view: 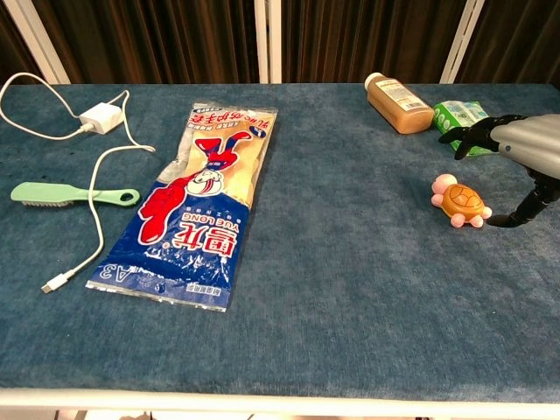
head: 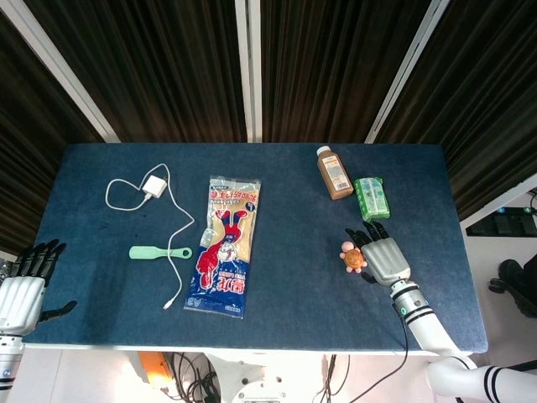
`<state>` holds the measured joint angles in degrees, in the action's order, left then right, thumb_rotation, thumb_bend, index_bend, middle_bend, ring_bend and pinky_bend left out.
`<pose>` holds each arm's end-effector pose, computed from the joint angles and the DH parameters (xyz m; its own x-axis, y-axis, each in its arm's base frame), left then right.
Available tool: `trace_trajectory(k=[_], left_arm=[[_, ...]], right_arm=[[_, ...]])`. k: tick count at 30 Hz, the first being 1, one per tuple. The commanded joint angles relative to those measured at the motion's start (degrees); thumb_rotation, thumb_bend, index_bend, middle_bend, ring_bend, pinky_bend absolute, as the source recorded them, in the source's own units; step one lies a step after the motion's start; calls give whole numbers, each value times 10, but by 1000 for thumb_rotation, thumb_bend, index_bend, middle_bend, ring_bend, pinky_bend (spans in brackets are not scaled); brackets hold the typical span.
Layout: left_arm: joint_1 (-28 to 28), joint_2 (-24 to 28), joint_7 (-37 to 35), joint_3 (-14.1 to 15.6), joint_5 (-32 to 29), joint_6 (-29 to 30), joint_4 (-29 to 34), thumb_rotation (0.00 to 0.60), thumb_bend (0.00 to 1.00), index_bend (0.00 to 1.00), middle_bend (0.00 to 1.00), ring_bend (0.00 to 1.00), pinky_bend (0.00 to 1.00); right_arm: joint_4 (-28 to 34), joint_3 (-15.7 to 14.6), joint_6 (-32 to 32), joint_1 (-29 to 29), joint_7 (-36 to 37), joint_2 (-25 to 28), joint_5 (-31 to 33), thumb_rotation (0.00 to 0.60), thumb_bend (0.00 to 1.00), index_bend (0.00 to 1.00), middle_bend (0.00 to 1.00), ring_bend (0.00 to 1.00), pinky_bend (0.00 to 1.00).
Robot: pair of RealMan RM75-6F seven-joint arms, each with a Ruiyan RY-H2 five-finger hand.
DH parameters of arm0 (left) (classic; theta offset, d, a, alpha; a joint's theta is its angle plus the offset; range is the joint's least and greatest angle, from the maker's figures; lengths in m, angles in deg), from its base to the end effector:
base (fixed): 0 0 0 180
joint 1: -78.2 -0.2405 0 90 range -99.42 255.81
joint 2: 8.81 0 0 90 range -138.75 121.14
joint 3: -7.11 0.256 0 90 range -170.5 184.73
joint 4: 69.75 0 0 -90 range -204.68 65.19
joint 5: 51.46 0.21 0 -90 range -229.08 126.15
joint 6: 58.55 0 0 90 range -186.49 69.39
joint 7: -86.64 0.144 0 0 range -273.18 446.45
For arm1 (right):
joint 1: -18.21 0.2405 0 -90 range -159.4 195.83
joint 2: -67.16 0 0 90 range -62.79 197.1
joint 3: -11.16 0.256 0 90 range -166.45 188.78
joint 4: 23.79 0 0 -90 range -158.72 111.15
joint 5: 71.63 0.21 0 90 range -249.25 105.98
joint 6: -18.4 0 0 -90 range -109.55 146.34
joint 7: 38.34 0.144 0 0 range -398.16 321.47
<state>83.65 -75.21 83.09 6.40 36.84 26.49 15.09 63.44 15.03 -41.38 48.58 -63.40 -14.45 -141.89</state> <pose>-0.3292 0.1782 0.1517 0.4272 0.0316 0.9036 0.9036 -0.0507 -0.4255 -0.2315 -0.2930 0.0173 0.6048 -0.2470 0.7571 -0.7897 -0.3089 0.5301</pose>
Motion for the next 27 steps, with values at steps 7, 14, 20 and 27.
trace_trajectory(k=[7, 14, 20, 27], left_arm=[[-1, 0, -8, 0, -7, -5, -6, 600, 69, 42, 0, 0, 0], [-2, -1, -15, -2, -8, -3, -12, 600, 69, 42, 0, 0, 0], [-2, -1, -15, -2, -8, -2, -13, 600, 69, 42, 0, 0, 0], [-2, 0, -11, -2, -6, -1, -8, 600, 69, 42, 0, 0, 0]], right_arm=[[-37, 10, 21, 19, -18, -38, 19, 600, 252, 307, 305, 0, 0], [-68, 6, -9, 12, -14, -68, -2, 600, 345, 714, 614, 158, 0], [-100, 7, -30, 7, 14, -88, -27, 600, 431, 941, 799, 298, 0], [-99, 1, -17, 6, 22, -76, -35, 600, 378, 778, 680, 261, 0]])
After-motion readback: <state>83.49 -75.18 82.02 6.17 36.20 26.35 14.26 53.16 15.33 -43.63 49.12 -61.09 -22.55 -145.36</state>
